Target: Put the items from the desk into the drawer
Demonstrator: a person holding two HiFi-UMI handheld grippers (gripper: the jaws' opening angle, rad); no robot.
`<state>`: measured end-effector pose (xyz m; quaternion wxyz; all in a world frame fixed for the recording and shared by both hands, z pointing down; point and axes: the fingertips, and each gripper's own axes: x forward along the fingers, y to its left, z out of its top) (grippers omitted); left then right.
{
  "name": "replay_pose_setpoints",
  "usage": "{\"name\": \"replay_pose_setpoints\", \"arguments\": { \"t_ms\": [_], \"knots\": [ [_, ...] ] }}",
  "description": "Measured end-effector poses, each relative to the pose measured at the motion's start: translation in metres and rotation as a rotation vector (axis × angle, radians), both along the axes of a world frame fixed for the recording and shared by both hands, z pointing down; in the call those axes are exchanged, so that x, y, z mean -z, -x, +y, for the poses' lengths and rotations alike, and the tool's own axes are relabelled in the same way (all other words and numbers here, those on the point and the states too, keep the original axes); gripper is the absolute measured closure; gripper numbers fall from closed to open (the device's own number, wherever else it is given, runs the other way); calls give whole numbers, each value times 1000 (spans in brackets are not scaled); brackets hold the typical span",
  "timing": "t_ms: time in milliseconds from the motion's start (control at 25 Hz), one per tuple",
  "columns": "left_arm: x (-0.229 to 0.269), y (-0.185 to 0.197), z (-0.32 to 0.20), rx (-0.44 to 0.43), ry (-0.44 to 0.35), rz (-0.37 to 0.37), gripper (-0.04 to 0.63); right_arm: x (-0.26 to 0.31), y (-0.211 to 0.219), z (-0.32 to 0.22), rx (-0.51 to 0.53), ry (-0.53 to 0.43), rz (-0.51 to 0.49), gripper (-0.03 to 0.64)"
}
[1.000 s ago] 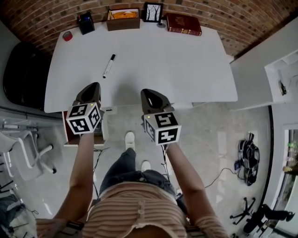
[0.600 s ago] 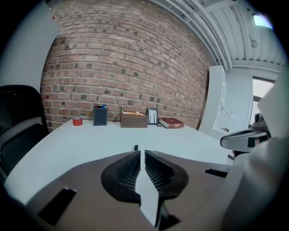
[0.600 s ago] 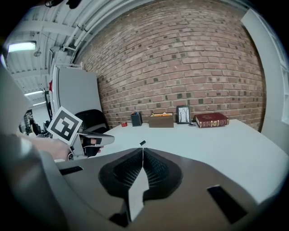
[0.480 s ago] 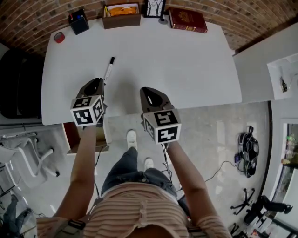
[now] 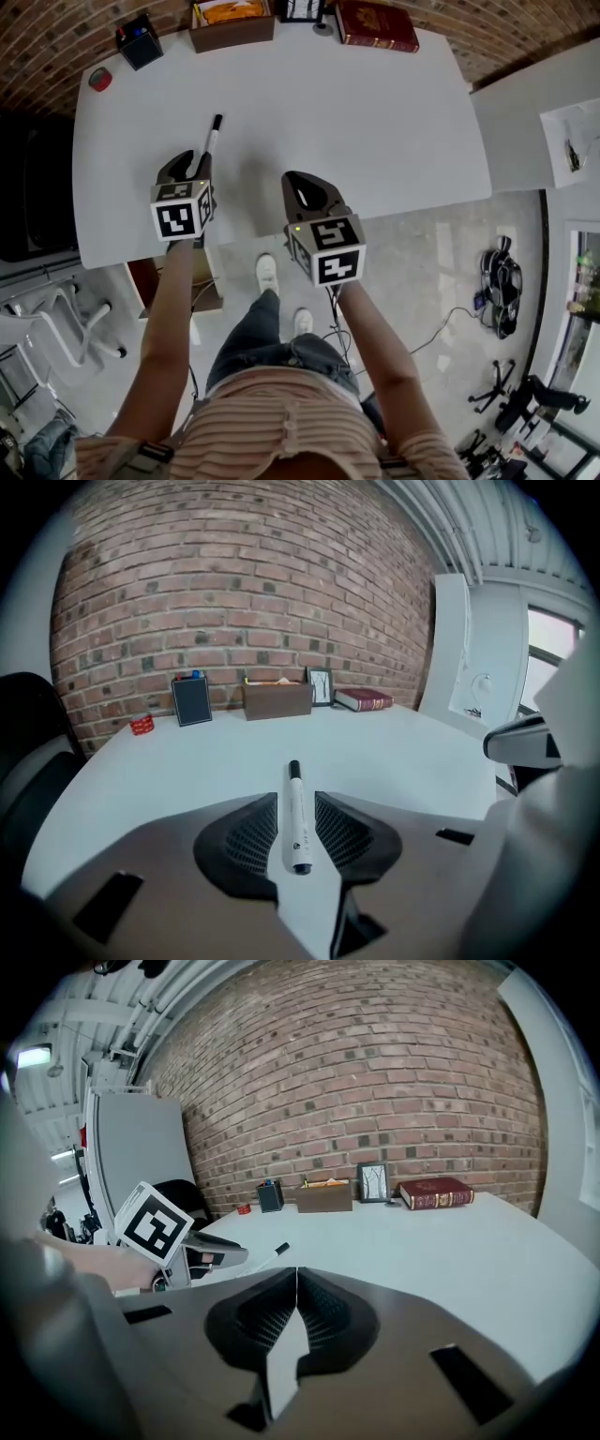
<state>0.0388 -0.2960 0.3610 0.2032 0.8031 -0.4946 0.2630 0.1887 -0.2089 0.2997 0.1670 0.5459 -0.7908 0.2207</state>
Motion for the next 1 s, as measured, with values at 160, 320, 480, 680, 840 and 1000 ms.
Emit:
{"name": "replay_pose_setpoints", "arguments": {
  "t_ms": [160, 320, 480, 680, 840, 1000],
  "knots": [
    [-15, -6, -9, -20, 54, -22, 469, -6, -2, -7, -13, 14, -1, 600],
    [-29, -11, -18, -26, 93, -60, 451, -12, -4, -12, -20, 28, 3, 600],
    [-37, -14, -23, -30, 102, -102, 451, -17, -5, -15, -20, 36, 9, 600],
    [-49, -15, -25, -40, 135, -124, 451, -23, -5, -19, -31, 58, -1, 600],
    [-51, -15, -25, -30, 142, -126, 453, -26, -9, -20, -30, 64, 5, 600],
    [-52, -19, -24, -30, 148, -127, 474, -30, -11, -21, -36, 75, -5, 600]
  ]
}}
